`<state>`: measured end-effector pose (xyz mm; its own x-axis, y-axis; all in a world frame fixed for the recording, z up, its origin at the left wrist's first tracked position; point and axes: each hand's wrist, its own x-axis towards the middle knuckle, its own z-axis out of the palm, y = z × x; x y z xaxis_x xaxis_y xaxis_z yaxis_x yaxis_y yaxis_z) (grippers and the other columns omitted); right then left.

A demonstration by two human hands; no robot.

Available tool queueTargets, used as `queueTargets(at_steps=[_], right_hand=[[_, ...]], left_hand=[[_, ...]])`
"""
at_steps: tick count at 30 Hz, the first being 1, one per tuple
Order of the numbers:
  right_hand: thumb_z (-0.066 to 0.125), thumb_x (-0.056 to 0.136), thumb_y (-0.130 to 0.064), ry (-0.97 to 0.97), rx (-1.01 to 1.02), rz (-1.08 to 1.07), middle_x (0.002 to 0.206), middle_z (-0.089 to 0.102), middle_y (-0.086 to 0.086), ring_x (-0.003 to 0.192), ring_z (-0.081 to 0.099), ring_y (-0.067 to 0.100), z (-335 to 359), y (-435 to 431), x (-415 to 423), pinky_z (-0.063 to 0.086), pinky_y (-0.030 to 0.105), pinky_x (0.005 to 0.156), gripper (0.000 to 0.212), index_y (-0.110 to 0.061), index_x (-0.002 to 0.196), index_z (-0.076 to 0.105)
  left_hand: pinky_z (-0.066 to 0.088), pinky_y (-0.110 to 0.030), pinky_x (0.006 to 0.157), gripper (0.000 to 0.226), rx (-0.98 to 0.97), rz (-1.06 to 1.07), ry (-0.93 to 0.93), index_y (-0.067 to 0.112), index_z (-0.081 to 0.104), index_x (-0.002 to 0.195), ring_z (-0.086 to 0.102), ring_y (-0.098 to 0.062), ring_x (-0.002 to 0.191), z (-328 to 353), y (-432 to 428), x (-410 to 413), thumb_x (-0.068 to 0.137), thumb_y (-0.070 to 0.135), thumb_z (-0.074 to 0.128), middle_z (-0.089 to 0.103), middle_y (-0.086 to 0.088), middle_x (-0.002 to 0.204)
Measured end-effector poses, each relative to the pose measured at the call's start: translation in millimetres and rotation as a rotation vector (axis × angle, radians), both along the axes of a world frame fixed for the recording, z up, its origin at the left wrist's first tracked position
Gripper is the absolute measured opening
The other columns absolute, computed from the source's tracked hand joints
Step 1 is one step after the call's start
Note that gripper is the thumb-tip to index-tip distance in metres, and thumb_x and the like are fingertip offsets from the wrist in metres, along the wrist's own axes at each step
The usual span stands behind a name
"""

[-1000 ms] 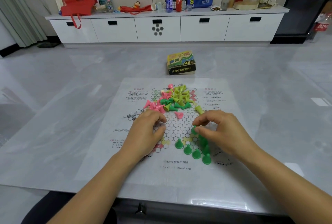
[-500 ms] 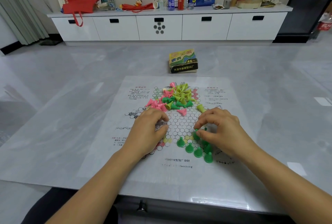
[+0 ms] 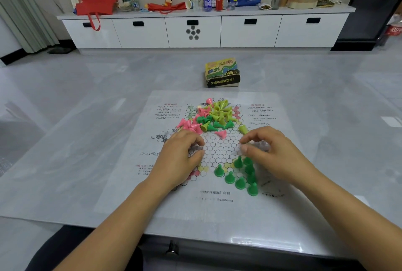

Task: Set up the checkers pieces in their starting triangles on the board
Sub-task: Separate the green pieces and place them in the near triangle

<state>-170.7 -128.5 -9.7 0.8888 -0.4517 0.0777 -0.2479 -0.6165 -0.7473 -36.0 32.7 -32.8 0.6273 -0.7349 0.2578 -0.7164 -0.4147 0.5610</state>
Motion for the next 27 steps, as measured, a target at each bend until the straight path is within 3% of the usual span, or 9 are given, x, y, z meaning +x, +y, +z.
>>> queueTargets(at_steps=[4,6,9,12,15,19,22,25,27], right_hand=[[0.057,0.087,-0.023,-0.069,0.178,-0.113,0.088,0.062,-0.009,0.078,0.053,-0.001,5,-13,-3,0.039,0.009,0.065,0.008,-0.02,0.086,0.065],[0.056,0.088,-0.022,-0.066,0.207,-0.147,0.081,0.063,-0.01,0.072,0.054,-0.001,4,-17,-4,0.039,0.005,0.059,0.011,-0.016,0.088,0.066],[0.056,0.088,-0.021,-0.045,0.206,-0.156,0.082,0.064,-0.01,0.074,0.055,0.001,1,-19,-4,0.04,0.009,0.063,0.011,-0.016,0.09,0.066],[0.056,0.088,-0.02,-0.036,0.19,-0.144,0.084,0.064,-0.009,0.075,0.055,0.001,0,-19,-3,0.04,0.008,0.062,0.011,-0.016,0.09,0.066],[0.055,0.089,-0.019,-0.039,0.194,-0.142,0.085,0.065,-0.007,0.075,0.055,0.002,0,-19,-2,0.041,0.014,0.065,0.012,-0.015,0.091,0.066],[0.054,0.089,-0.018,-0.023,0.166,-0.132,0.087,0.065,-0.009,0.077,0.055,0.001,-3,-21,-2,0.04,0.011,0.063,0.013,-0.015,0.092,0.066],[0.054,0.089,-0.018,-0.021,0.144,-0.117,0.085,0.064,-0.013,0.076,0.055,-0.002,-6,-21,0,0.04,0.003,0.059,0.012,-0.017,0.091,0.065],[0.054,0.089,-0.019,-0.027,0.119,-0.114,0.089,0.065,-0.011,0.079,0.056,0.002,-7,-22,0,0.04,0.009,0.061,0.012,-0.018,0.091,0.066],[0.053,0.089,-0.018,-0.043,0.053,-0.118,0.091,0.063,-0.008,0.082,0.056,0.008,-7,-24,2,0.039,0.014,0.065,0.013,-0.019,0.092,0.066]], left_hand=[[0.034,-0.021,0.08,0.014,-0.007,0.002,-0.019,0.014,0.062,0.097,0.046,-0.011,0.093,-1,-1,0,0.084,0.014,0.059,0.052,0.007,0.095],[0.037,-0.021,0.081,0.014,-0.014,-0.016,-0.027,0.014,0.062,0.098,0.048,-0.012,0.093,-2,-3,-1,0.084,0.014,0.059,0.053,0.006,0.096],[0.034,-0.013,0.077,0.016,-0.037,-0.086,-0.04,0.013,0.063,0.101,0.048,-0.01,0.093,-3,-6,-3,0.087,0.012,0.055,0.06,0.002,0.101],[0.028,-0.008,0.087,0.023,-0.046,-0.153,-0.056,0.015,0.063,0.11,0.047,-0.008,0.106,-6,-15,-3,0.09,0.011,0.051,0.061,0.003,0.117],[0.023,-0.018,0.097,0.031,-0.012,-0.176,-0.028,0.021,0.058,0.12,0.042,-0.015,0.121,-8,-25,2,0.093,0.018,0.044,0.054,0.004,0.131],[0.022,-0.027,0.099,0.036,0.097,-0.202,-0.09,0.025,0.049,0.129,0.037,-0.019,0.12,-12,-32,4,0.095,0.024,0.038,0.045,0.007,0.14],[0.024,-0.024,0.095,0.03,0.048,-0.193,-0.111,0.019,0.057,0.121,0.041,-0.019,0.114,-12,-31,3,0.093,0.019,0.045,0.055,0.004,0.129],[0.029,-0.017,0.087,0.019,-0.023,-0.168,-0.055,0.011,0.063,0.103,0.045,-0.013,0.101,-8,-29,3,0.088,0.008,0.052,0.064,-0.001,0.109],[0.032,-0.022,0.087,0.014,-0.017,-0.133,-0.086,0.009,0.064,0.095,0.046,-0.012,0.093,-7,-28,4,0.087,0.006,0.053,0.064,-0.002,0.099]])
